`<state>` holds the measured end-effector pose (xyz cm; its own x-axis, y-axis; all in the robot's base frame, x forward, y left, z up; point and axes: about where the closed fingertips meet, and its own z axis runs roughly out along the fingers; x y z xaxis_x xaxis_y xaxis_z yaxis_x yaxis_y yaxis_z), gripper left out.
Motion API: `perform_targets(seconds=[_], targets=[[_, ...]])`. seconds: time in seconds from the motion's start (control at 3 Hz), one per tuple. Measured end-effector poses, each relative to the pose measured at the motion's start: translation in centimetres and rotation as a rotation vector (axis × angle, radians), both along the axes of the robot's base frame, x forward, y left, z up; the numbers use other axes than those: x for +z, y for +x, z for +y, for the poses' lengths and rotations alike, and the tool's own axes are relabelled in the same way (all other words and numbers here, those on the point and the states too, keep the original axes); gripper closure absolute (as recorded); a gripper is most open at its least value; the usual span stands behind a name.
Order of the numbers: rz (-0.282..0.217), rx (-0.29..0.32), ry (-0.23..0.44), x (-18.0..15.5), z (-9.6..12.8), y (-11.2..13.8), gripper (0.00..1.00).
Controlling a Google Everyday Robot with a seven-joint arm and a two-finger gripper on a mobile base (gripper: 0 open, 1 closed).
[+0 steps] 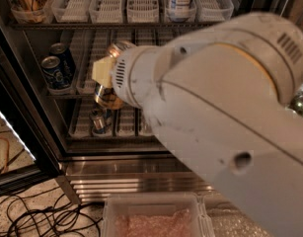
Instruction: Pick orange can from top shelf of fridge
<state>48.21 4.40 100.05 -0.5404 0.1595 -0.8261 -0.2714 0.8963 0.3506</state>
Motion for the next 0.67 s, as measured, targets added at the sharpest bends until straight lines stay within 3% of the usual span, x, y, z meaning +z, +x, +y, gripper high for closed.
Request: perform_targets(seconds=[0.33,0.67], targets=[[0.131,-0.081,0.087,-5.0,-2.7,-2.1,1.0],[0.232,-0.098,0.146,-7.9,-3.1,-3.6,1.0]])
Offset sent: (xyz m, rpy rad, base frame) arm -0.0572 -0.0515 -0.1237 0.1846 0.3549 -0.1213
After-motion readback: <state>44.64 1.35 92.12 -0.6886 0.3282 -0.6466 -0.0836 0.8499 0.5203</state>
